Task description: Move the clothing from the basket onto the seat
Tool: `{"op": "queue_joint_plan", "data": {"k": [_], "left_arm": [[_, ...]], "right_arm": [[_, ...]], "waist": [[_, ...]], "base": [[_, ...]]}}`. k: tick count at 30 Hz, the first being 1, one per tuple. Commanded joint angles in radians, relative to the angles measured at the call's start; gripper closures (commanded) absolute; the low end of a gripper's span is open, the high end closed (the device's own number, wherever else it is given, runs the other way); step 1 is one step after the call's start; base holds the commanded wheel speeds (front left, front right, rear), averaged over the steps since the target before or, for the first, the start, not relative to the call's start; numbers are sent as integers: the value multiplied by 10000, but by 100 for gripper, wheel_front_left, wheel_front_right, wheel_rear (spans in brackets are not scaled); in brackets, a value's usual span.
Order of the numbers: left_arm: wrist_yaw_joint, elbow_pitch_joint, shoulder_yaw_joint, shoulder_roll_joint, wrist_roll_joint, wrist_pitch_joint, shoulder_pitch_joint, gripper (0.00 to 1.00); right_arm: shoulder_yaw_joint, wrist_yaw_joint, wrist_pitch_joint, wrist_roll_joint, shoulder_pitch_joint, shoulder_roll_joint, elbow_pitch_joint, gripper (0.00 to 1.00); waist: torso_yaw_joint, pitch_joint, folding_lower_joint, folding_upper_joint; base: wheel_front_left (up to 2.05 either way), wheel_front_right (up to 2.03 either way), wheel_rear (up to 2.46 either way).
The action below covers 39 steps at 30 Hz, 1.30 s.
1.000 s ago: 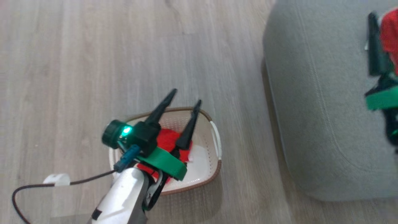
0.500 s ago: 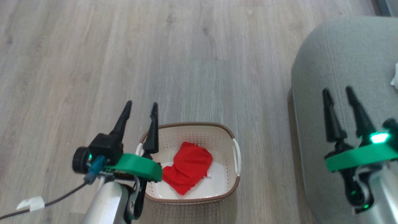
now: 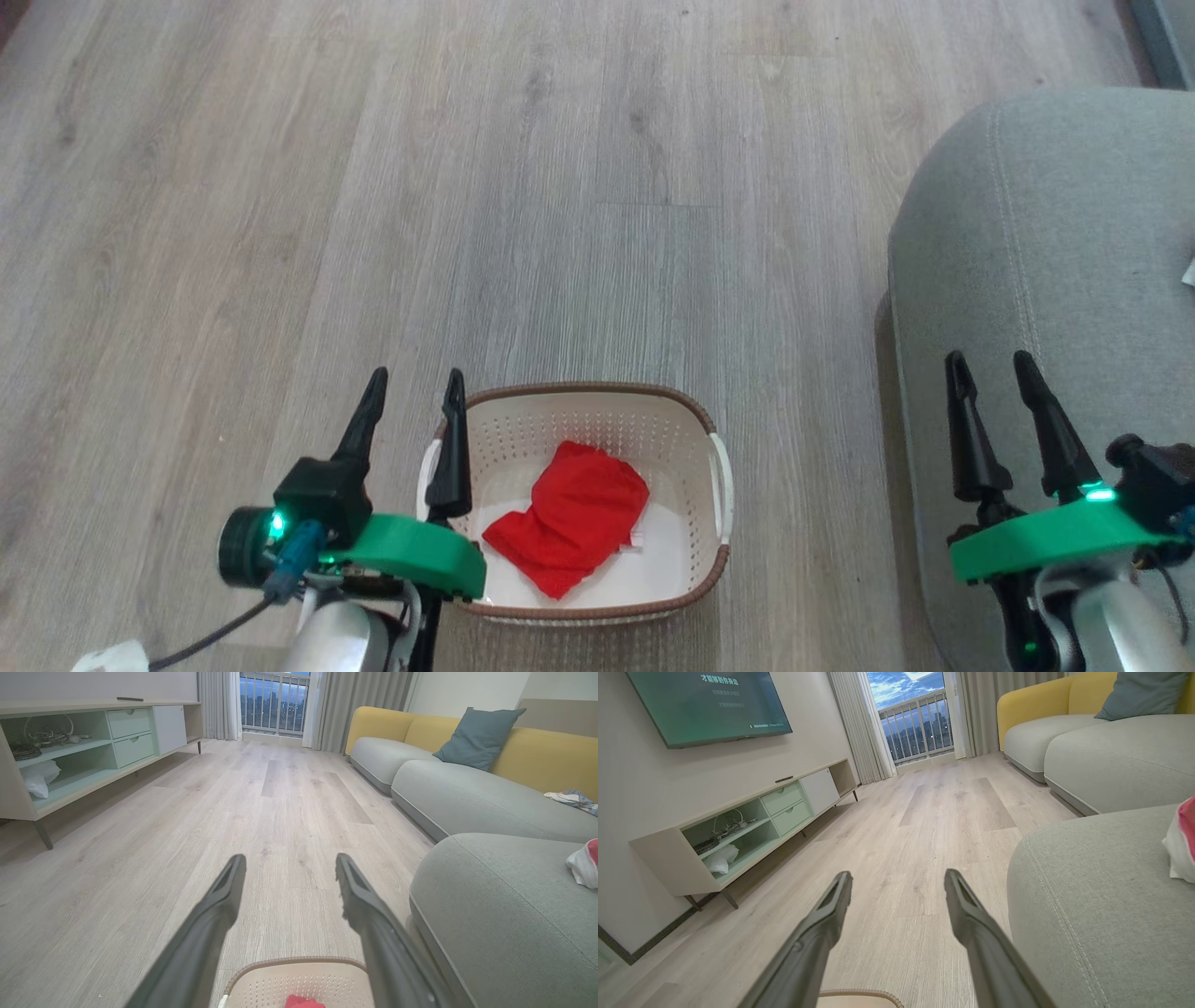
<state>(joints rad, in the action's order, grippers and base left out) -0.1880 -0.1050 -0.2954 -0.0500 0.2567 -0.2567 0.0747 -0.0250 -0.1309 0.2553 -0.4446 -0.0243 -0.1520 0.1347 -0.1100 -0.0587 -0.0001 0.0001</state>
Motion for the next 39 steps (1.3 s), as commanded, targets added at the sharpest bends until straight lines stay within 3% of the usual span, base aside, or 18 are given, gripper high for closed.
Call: {"op": "queue_joint_plan", "data": {"k": [1,24,31,39], "left_arm": [[2,400,229,-3,-20,-51,170,0],[173,67,-100,-3,97,-51,334,0],[282,-1359,-702,-3,118,-51,879,0],[320,-3029,-1490,-3,216,-51,2496,0]], "right_arm": [[-150,2,65,114,-138,-28,-315,0],[-201,2,65,484,-559,-274,-284,0],[122,2,65,921,-1130,-361,-131,0],[301,2,65,1184,-1929,-721,-827,0]], "waist": [[17,-10,1,-1],[245,-535,1,-1],[368,-1568,1,-1],[608,-3857,1,-1]], "base": [[0,0,0],[0,0,0],[0,0,0],[0,0,0]]}}
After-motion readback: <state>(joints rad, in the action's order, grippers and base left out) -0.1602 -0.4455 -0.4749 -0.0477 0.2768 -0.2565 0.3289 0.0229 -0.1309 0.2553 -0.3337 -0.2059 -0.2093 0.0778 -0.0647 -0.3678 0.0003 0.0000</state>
